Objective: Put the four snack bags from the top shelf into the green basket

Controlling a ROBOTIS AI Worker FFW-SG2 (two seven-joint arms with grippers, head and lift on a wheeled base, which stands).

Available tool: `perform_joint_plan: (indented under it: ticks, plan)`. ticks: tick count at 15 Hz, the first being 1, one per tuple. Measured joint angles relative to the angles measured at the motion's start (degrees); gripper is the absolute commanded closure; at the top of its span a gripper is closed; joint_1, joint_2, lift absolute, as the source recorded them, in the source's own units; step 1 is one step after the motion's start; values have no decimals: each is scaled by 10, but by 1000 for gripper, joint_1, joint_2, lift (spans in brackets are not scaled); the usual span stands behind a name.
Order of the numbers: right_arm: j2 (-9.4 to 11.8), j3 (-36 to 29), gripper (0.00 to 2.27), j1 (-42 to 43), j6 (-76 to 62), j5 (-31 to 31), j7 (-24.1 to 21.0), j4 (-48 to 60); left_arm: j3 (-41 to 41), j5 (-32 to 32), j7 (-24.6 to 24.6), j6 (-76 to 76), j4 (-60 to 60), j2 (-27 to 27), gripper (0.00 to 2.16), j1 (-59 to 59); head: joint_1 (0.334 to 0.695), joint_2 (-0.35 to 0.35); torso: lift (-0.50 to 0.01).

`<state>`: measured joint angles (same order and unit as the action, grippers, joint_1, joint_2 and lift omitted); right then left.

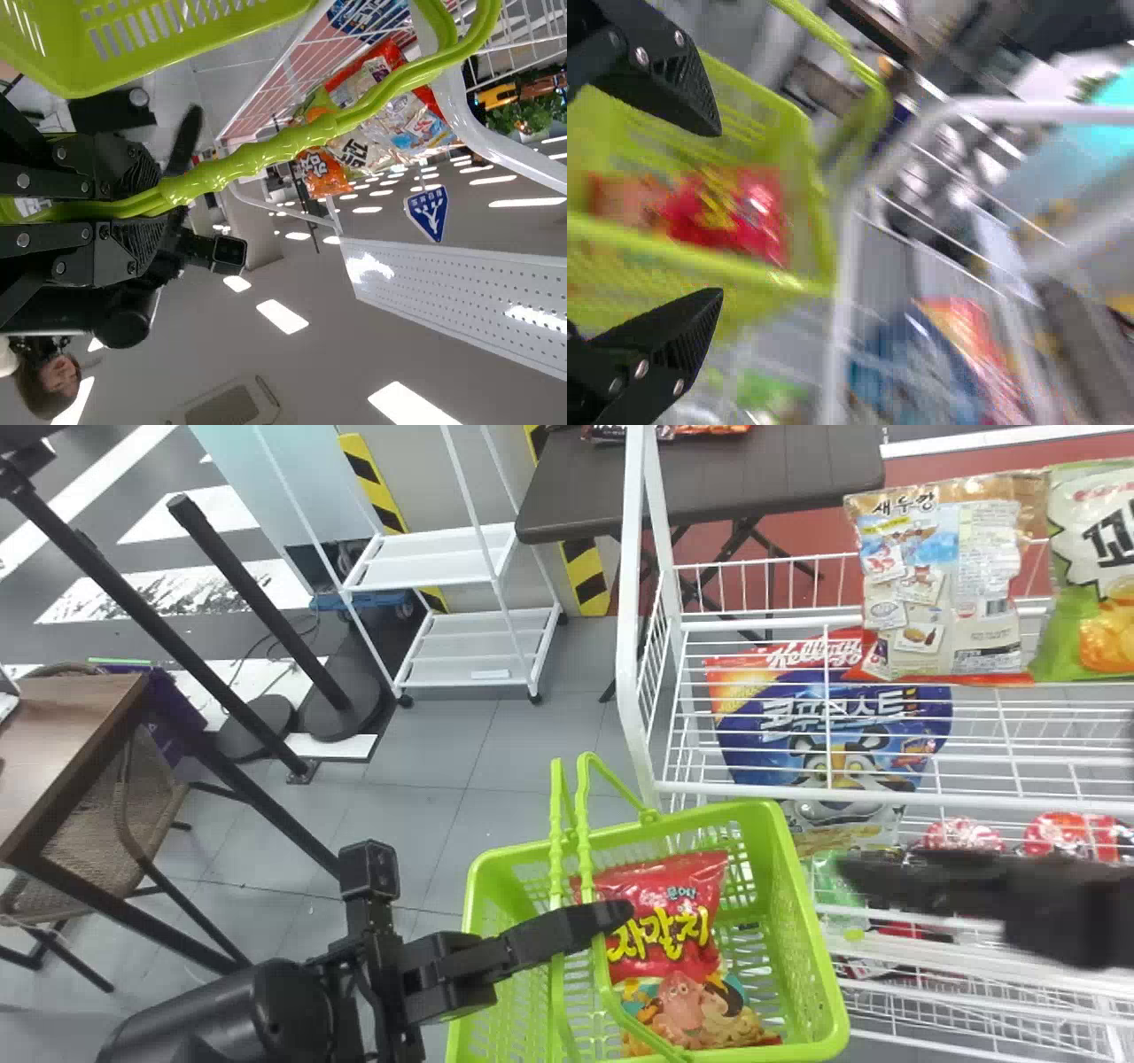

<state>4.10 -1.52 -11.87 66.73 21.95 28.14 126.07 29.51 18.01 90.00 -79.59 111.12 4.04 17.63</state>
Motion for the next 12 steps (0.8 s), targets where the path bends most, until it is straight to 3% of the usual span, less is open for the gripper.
perform_joint_plan:
  ticks: [4,7,12]
  plan:
    - [-1,-37,39,96,-120,-71,-15,-114,-2,0,0,0,-4,-1,2148,-1,695,70,0]
    - [-4,-19,39,177,-220,-129,-26,-236,-2,0,0,0,-4,0,2148,3,695,45,0]
    - [-6,37,198,284,-414,-149,-51,-456,-2,0,0,0,-5,0,2148,5,695,61,0]
